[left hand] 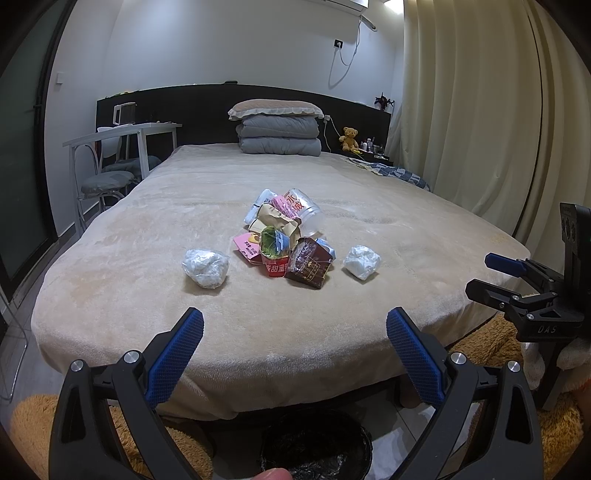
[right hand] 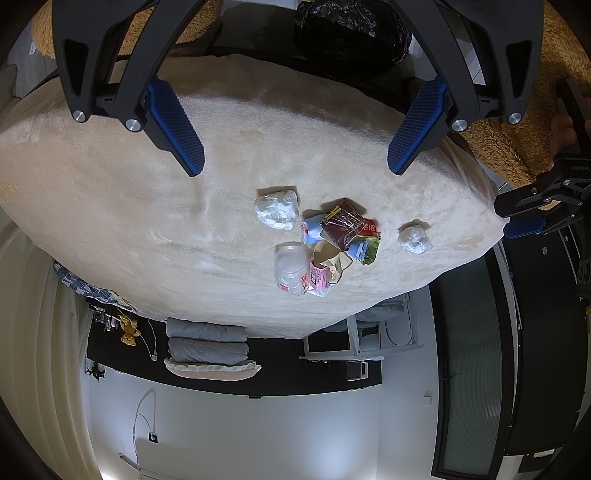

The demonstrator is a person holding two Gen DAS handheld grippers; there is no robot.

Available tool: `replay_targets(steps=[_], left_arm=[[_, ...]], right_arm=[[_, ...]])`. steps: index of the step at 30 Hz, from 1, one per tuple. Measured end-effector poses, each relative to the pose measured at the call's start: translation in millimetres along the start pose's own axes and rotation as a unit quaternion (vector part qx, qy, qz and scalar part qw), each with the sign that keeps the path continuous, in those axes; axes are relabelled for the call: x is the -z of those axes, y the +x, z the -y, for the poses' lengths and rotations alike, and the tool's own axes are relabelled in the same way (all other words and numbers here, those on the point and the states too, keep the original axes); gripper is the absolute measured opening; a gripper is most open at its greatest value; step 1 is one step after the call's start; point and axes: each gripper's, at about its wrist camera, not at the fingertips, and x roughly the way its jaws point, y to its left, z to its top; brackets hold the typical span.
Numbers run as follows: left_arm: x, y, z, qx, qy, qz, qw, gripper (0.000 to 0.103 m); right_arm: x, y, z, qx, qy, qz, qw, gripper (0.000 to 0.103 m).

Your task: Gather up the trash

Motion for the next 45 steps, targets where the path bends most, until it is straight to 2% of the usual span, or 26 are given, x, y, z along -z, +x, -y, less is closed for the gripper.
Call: replay_targets(steps=[22,26,32,38,45], left_arm=[[-0.1,4.1,-8.9,0.006,-0.010,-0.011,0.9999,0.096],[0.1,5.9,-10.3,-0.014,-0.014,-0.010,0.9998,0.097],[-2.3,21.1,-24.2,-0.012,-0.045,-0.040,0.9981,0.096],[-6.1,39.4,-27.6,-0.009,-0.037,-0.072,0.9967,0.096],[-13.5,59.8,-43.4,-0.003,-0.051,-0.105,0.9931,0.096]], right_arm=[[4.8,-0.9,6.4,-0.005,0.008,-0.009,1.000,0.099],[2.0,4.4,14.3,-0.017,0.028,-0.019,0.999,0.099],[-1.5,16.1,25.7,-0.014,0.046,-0.038,0.998,0.099],[-9.9,37.4,36.5,-0.020,0.057,-0.065,0.996,0.099],[-19.2,66.1,51.7,-0.036,0.071,-0.096,0.992,0.099]])
